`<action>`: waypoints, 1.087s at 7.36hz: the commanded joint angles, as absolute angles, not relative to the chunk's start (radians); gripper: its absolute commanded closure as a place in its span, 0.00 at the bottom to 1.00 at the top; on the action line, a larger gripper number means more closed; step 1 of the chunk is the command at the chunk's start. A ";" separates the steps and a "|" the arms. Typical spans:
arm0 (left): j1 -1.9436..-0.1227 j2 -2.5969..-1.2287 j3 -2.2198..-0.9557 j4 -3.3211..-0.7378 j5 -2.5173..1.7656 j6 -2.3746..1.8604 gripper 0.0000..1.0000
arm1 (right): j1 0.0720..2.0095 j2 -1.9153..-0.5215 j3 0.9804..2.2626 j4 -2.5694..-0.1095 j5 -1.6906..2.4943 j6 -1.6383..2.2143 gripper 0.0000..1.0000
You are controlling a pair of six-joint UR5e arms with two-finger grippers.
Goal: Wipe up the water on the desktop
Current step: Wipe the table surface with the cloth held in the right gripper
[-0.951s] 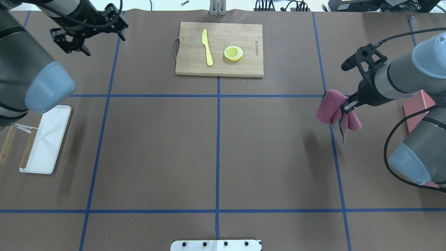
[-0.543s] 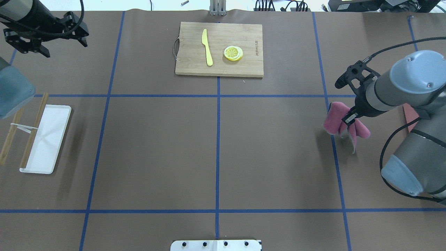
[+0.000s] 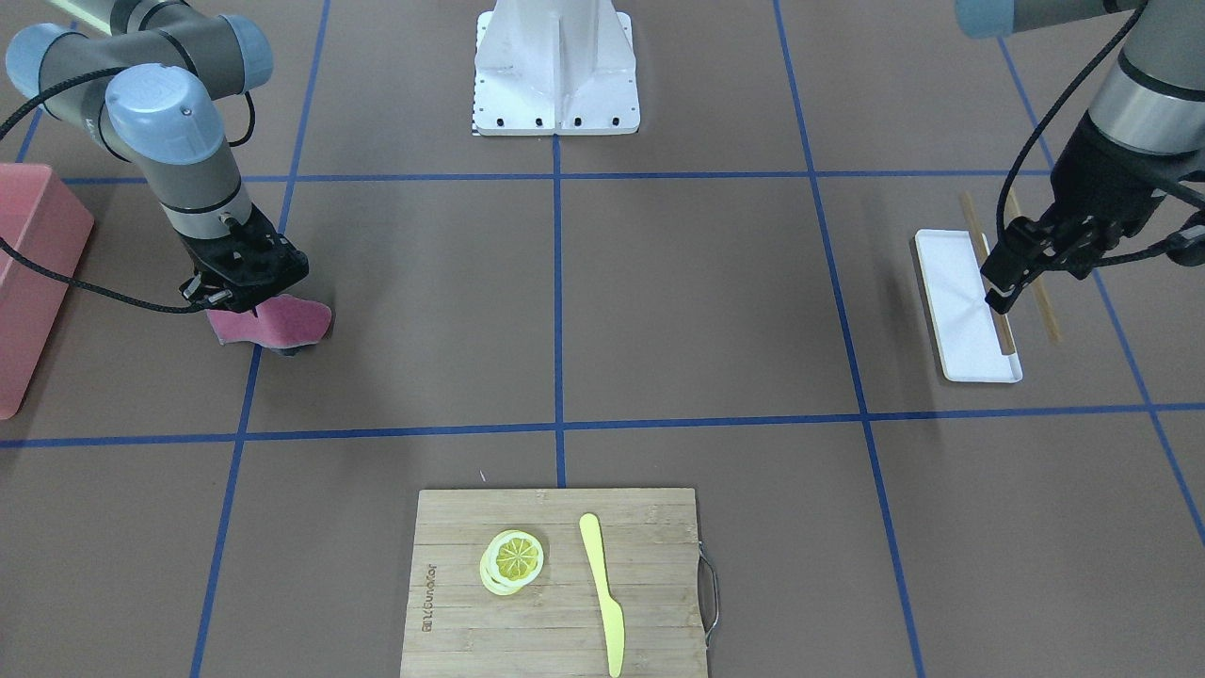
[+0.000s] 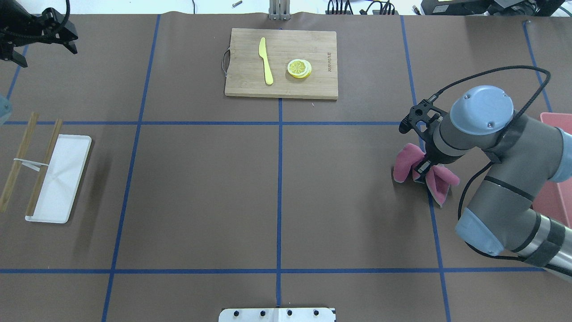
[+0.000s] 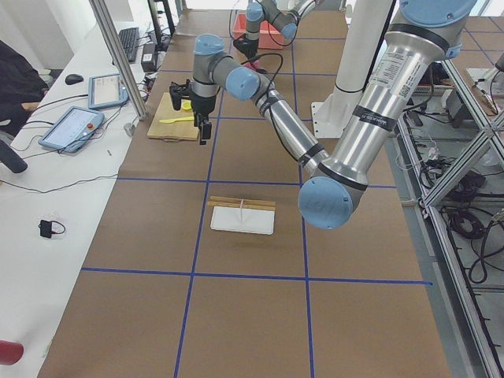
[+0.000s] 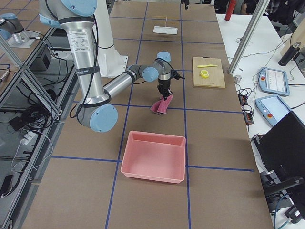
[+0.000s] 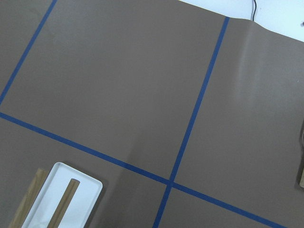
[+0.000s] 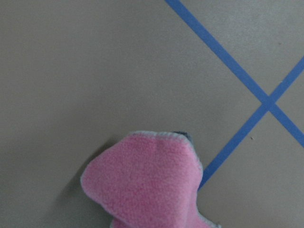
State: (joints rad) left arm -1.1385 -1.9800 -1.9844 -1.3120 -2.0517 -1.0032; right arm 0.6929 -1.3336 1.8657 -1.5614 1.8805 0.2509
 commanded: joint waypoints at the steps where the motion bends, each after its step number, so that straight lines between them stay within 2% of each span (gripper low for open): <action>1: -1.157 -1.919 -1.990 -1.327 -2.046 -0.882 0.02 | 0.645 -1.289 1.824 -1.562 1.876 0.274 1.00; 5: -1.175 -1.913 -1.947 -1.350 -2.045 -0.882 0.02 | 0.528 -1.215 1.839 -1.554 1.890 0.432 1.00; 8: -1.177 -1.892 -1.919 -1.356 -2.045 -0.882 0.02 | 0.457 -1.215 1.923 -1.559 1.953 0.559 1.00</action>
State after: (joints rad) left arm -1.1752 -1.9081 -1.9285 -1.3546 -2.0453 -0.8822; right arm 0.4928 -1.2159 1.8880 -1.5569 1.9379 0.4994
